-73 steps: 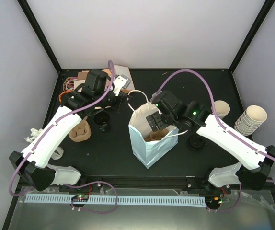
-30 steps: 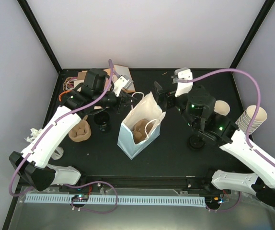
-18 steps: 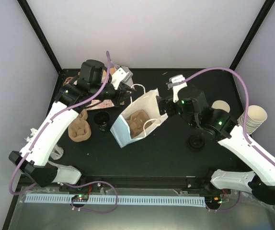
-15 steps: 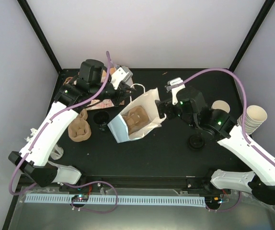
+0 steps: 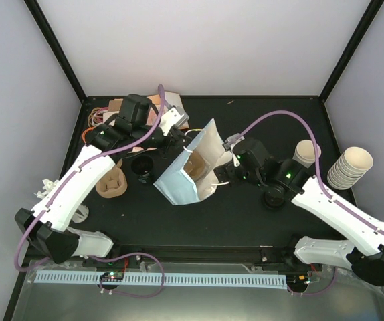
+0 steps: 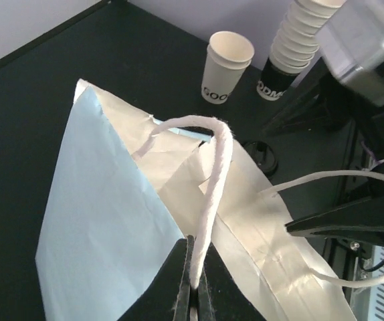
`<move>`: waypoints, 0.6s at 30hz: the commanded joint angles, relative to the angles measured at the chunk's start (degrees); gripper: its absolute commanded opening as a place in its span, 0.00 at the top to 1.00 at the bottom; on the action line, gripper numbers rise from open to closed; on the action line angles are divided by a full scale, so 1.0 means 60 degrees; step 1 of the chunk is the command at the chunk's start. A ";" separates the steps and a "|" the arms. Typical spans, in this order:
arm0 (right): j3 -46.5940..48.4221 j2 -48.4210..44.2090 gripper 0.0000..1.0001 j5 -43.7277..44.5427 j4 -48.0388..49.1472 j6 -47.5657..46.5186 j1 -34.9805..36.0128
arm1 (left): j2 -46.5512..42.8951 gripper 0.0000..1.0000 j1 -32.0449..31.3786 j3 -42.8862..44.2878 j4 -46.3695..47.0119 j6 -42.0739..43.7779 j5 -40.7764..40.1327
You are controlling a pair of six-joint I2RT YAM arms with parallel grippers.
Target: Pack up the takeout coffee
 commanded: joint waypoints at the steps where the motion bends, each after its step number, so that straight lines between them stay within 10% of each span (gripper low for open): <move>1: -0.0185 -0.0207 0.00 -0.0145 -0.0364 0.0303 -0.0041 | -0.0484 0.98 0.0038 -0.0166 0.0722 -0.0123 0.0903; 18: -0.0413 -0.1208 0.00 -0.0307 -0.1278 0.0167 -0.0016 | -0.1270 0.98 -0.0420 -0.1205 0.0444 0.0200 0.2161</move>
